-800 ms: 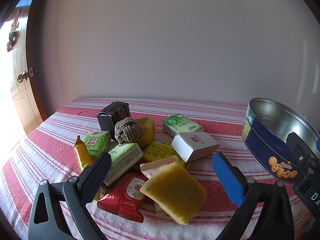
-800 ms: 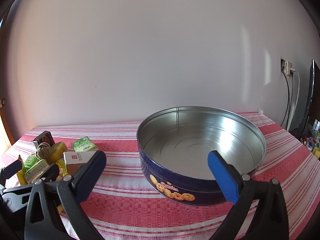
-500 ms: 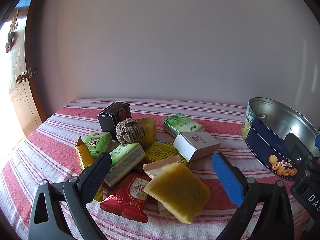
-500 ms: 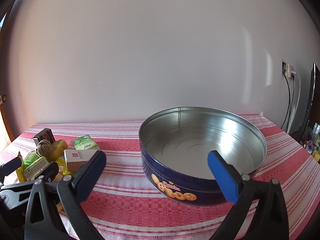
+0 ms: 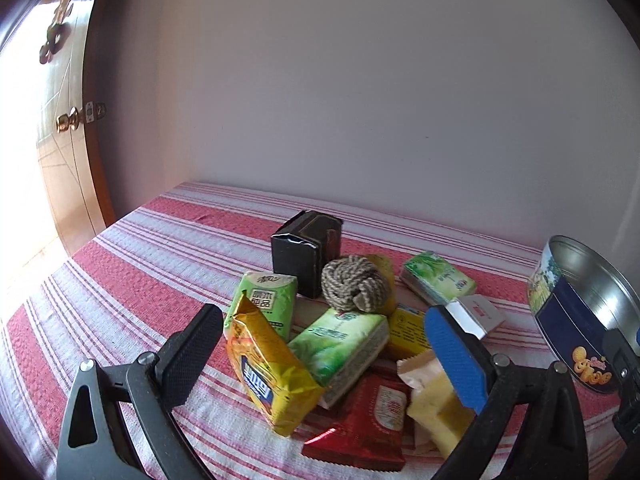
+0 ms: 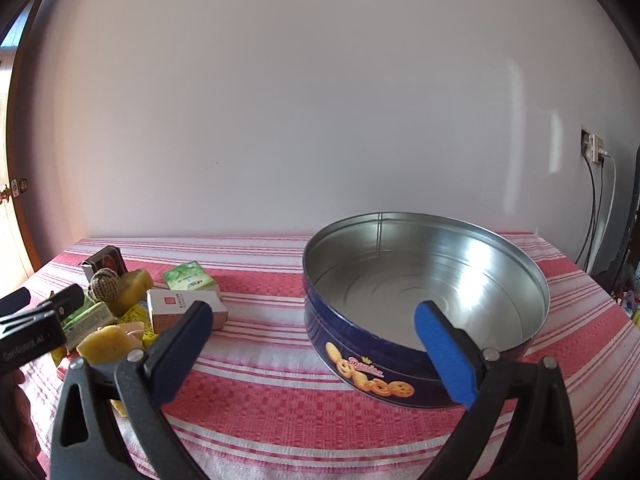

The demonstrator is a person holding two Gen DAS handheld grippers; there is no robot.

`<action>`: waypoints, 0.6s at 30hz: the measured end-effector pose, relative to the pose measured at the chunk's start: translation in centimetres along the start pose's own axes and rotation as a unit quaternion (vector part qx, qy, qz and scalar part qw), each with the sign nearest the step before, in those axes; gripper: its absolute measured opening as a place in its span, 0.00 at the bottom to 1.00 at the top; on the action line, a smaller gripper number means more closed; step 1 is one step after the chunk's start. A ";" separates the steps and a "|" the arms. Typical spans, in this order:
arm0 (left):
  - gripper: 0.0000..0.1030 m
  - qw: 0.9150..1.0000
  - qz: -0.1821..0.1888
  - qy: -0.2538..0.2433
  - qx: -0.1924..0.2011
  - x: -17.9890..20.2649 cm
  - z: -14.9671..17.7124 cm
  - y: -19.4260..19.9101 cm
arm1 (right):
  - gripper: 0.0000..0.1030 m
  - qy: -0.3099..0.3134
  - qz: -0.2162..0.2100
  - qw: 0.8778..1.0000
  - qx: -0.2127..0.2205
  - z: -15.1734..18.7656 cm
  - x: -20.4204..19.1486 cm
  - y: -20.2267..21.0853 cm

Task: Organize objects
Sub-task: 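Grasp the yellow chip bag with the left tool while the right tool grasps the yellow sponge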

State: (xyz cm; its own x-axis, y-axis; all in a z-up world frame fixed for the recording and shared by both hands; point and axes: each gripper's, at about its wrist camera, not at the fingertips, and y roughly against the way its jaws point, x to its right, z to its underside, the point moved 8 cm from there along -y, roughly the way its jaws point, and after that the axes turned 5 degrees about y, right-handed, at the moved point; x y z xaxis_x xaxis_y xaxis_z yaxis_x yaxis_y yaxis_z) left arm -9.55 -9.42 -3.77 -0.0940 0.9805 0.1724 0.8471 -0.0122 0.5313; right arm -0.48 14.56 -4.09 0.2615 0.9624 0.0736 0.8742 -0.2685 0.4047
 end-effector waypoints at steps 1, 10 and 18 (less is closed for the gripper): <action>0.99 1.000 -0.003 0.007 -0.012 -0.5 0.0 -0.7 | 0.96 0.000 -0.006 1.000 -0.003 0.1 -0.3 -0.1; 0.61 0.994 -0.018 0.056 -0.088 -3.4 1.8 -3.2 | 0.94 -0.006 -0.136 0.988 -0.071 1.0 -5.2 -1.9; 0.49 0.991 -0.003 0.079 -0.104 -5.4 2.2 -3.1 | 0.93 0.013 -0.233 0.962 -0.139 2.3 -11.3 -3.2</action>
State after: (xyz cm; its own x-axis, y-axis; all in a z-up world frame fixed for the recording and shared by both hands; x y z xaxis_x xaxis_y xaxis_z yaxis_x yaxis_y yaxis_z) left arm -10.53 -14.26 -8.23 -0.1930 0.9381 0.2876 0.7213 -0.0631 0.6898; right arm -5.35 4.48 -8.29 -0.1458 0.9773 -0.1540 0.7498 0.2107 0.6273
